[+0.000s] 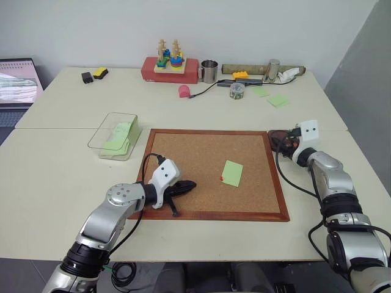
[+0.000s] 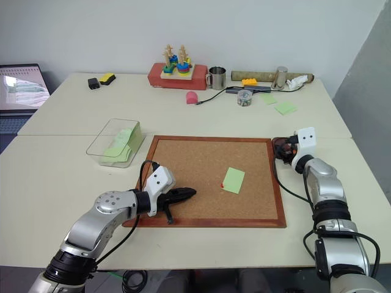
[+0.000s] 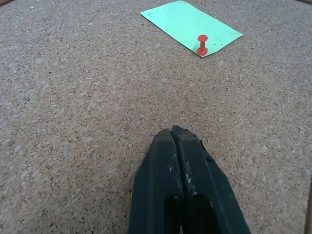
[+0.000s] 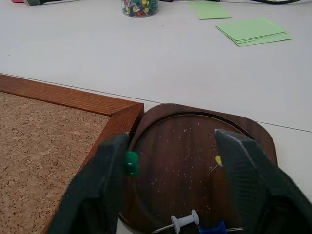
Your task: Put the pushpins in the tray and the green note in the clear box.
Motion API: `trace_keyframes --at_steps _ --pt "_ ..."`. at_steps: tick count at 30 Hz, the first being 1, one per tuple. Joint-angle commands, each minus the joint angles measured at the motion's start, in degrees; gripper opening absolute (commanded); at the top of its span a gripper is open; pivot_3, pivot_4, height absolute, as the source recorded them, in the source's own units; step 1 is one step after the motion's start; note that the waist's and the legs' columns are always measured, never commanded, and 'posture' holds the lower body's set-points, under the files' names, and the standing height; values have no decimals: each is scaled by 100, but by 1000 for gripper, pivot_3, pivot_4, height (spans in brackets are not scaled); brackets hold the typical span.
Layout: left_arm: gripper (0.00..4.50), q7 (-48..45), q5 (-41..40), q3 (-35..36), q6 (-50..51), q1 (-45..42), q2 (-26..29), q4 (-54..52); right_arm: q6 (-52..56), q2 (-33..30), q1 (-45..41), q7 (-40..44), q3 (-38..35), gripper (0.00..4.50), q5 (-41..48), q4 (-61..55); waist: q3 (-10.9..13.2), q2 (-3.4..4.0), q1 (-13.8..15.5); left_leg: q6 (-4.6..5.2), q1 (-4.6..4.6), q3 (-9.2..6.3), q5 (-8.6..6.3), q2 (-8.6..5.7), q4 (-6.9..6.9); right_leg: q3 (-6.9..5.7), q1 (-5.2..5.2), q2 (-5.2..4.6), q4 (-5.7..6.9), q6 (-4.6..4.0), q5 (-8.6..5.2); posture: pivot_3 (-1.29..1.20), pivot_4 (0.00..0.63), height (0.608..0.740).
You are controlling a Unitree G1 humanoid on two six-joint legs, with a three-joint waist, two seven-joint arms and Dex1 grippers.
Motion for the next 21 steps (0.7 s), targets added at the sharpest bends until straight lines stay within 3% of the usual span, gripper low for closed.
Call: trace_keyframes --at_steps 1,5,21 --pt "0 -20 112 -129 143 80 47 86 -163 -101 -65 69 -75 3844 -56 -246 0 0 0 0 0 0 0 0 0 0 0 0 0 0 0 0 150 740" --pt "0 -23 109 -137 141 80 41 81 -299 -103 -9 94 -70 4450 -106 -405 0 0 0 0 0 0 0 0 0 0 0 0 0 0 0 0 150 740" --pt "0 -14 118 -156 111 80 20 78 -484 -51 -176 -295 -632 4450 67 -639 0 0 3 0 -1 0 0 0 0 0 0 0 0 0 0 0 150 740"
